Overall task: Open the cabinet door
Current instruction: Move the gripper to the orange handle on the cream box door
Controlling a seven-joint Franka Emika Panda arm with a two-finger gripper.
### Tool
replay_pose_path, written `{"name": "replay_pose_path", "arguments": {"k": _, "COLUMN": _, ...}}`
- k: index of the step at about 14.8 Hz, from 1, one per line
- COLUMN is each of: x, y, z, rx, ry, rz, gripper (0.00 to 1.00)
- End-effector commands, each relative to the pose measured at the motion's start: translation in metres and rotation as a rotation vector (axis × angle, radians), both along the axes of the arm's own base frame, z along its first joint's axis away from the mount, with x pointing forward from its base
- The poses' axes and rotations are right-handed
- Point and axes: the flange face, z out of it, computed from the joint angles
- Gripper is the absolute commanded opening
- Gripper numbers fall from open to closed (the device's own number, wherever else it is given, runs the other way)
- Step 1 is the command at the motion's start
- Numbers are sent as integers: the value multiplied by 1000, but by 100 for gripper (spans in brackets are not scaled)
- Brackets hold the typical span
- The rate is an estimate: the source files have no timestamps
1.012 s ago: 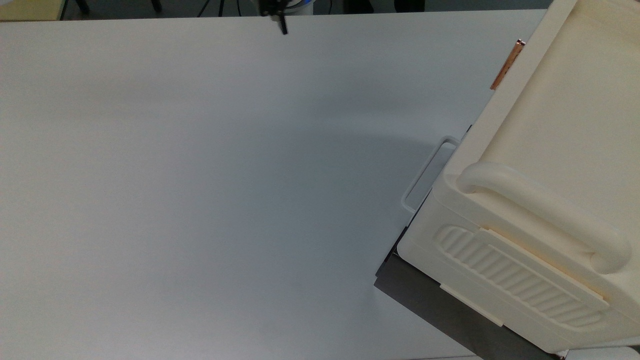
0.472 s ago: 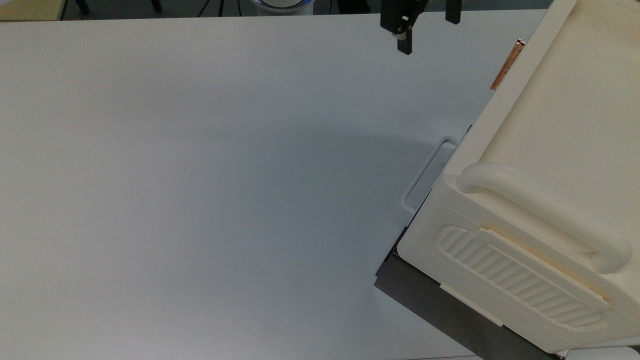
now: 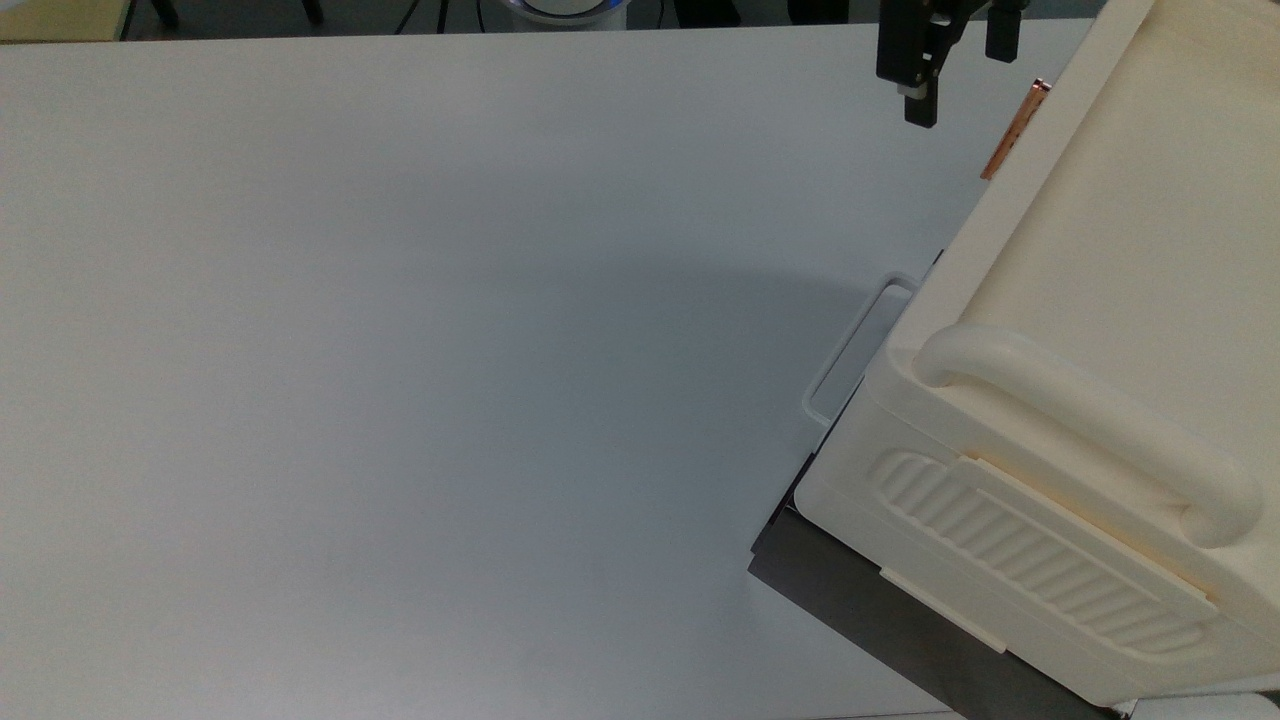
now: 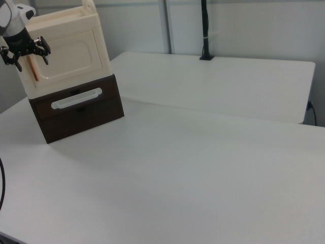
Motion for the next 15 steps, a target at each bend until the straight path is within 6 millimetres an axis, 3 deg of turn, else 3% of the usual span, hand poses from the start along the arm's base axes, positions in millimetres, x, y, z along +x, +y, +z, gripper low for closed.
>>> {"name": "replay_pose_path", "arguments": {"k": 1, "x": 12, "y": 15, "z": -9, "rx": 9, "ry": -13, "rz": 69, "gripper": 100}}
{"name": "replay_pose_path", "arguments": {"k": 6, "x": 17, "y": 26, "z": -9, "rx": 47, "ry": -8, "rz": 82, "gripper": 95}}
{"name": "replay_pose_path", "arguments": {"k": 10, "x": 20, "y": 30, "z": -7, "rx": 62, "ry": -29, "rz": 98, "gripper": 81}}
{"name": "replay_pose_path", "arguments": {"k": 13, "x": 23, "y": 29, "z": -7, "rx": 72, "ry": -44, "rz": 98, "gripper": 63}}
{"name": "replay_pose_path", "arguments": {"k": 15, "x": 22, "y": 30, "z": -7, "rx": 76, "ry": -44, "rz": 99, "gripper": 38}}
